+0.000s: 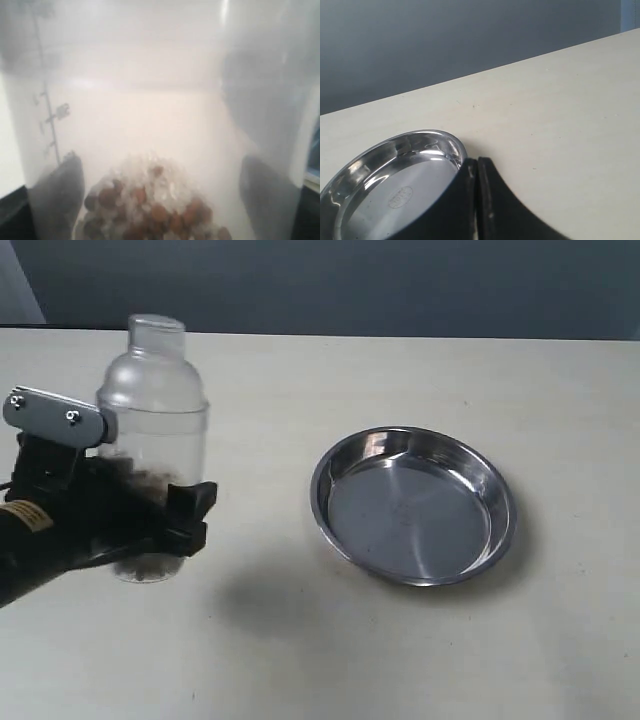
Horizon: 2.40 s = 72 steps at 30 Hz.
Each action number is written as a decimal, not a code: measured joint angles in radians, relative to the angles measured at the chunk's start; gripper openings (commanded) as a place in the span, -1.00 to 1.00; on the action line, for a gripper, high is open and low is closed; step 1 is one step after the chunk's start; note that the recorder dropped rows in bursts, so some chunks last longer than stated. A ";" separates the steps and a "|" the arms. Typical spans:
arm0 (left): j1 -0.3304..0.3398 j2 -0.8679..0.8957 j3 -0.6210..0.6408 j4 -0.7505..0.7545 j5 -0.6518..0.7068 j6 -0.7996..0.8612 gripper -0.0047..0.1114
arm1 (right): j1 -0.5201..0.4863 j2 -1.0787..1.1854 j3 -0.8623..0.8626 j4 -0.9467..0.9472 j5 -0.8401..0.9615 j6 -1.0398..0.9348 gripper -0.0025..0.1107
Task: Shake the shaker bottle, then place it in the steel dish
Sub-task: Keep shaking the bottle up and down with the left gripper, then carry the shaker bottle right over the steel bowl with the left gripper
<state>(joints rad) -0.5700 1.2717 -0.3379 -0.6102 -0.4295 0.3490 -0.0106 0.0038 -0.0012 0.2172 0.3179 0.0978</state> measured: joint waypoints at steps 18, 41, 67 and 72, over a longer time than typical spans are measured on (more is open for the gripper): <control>-0.036 -0.115 0.012 0.103 -0.109 -0.044 -0.92 | 0.000 0.000 0.000 0.000 0.000 0.000 -0.97; -0.054 -0.393 -0.156 0.015 -0.182 0.182 -0.92 | 0.000 0.000 0.000 0.000 0.000 0.000 -0.97; -0.039 0.031 -0.060 0.351 -0.057 -0.251 -0.92 | 0.000 0.000 0.000 0.002 0.000 0.000 -0.97; -0.048 -0.022 -0.130 0.457 -0.321 -0.303 -0.92 | 0.000 0.000 0.000 0.002 0.000 0.000 -0.97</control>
<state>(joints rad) -0.6177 1.2493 -0.4677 -0.1532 -0.7502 0.0458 -0.0106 0.0038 -0.0012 0.2191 0.3179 0.0978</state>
